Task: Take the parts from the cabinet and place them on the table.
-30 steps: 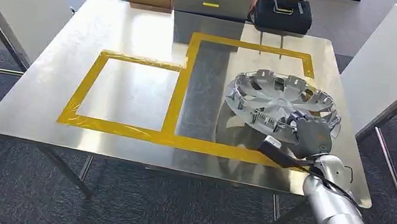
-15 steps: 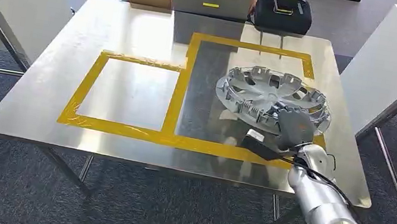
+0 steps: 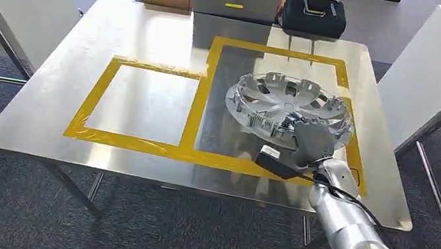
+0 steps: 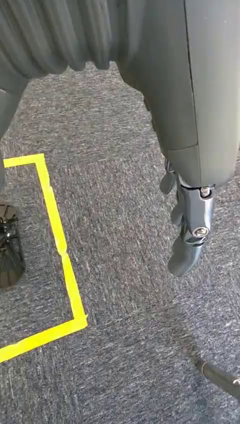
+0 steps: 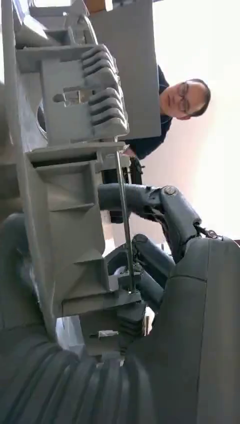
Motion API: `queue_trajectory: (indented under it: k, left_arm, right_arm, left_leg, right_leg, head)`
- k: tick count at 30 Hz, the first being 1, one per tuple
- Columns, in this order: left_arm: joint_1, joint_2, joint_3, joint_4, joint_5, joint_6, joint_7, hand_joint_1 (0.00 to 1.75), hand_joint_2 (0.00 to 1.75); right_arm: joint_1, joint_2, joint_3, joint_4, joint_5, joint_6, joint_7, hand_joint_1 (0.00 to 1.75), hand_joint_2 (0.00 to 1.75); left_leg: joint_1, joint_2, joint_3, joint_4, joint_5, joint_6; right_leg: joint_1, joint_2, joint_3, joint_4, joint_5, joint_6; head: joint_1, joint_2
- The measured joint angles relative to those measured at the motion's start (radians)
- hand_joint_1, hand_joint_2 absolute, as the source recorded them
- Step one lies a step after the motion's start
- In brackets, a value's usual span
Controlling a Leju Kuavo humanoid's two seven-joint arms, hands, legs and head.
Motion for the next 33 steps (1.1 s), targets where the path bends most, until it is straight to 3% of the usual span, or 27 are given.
queue_trajectory:
  k: [9,15,21,25,33]
  left_arm:
    - [-0.002,-0.004,0.000,0.000,-0.002,0.015,0.033,0.00,0.00]
    - [-0.004,-0.005,0.000,-0.001,-0.019,0.005,0.039,0.00,0.00]
    - [-0.006,-0.005,0.000,-0.001,-0.029,0.000,0.042,0.00,0.00]
    - [-0.007,-0.005,0.000,-0.001,-0.037,0.000,0.043,0.00,0.00]
    - [-0.006,-0.005,0.000,-0.001,-0.037,0.000,0.043,0.00,0.00]
  right_arm:
    - [0.000,0.006,0.015,0.002,-0.013,-0.001,0.017,0.00,1.75]
    - [0.011,0.006,0.001,0.003,-0.129,0.057,-0.073,0.00,1.75]
    - [0.025,0.008,-0.035,0.003,-0.240,0.170,-0.162,0.00,1.75]
    - [0.049,0.010,-0.034,-0.047,-0.392,0.319,-0.179,0.00,1.75]
    - [0.100,0.010,0.075,-0.192,-0.675,0.485,-0.180,0.00,1.75]
  left_leg:
    - [0.000,0.000,0.000,0.000,0.000,0.000]
    - [0.000,0.000,0.001,0.000,0.000,0.000]
    - [0.000,0.000,0.001,0.000,0.001,-0.001]
    - [0.000,0.000,0.001,0.000,0.001,-0.001]
    - [0.000,0.001,0.001,0.000,0.001,-0.001]
  right_leg:
    - [0.000,0.000,0.000,0.000,0.000,-0.001]
    - [0.000,0.000,0.000,0.000,0.000,-0.001]
    - [0.000,0.000,0.000,0.000,0.001,-0.001]
    - [0.000,0.000,0.000,0.000,0.000,-0.001]
    - [0.000,0.000,0.000,0.000,0.001,-0.001]
  head:
    - [0.000,0.000]
    - [0.000,0.000]
    - [0.000,0.000]
    - [0.000,0.000]
    - [0.000,0.000]
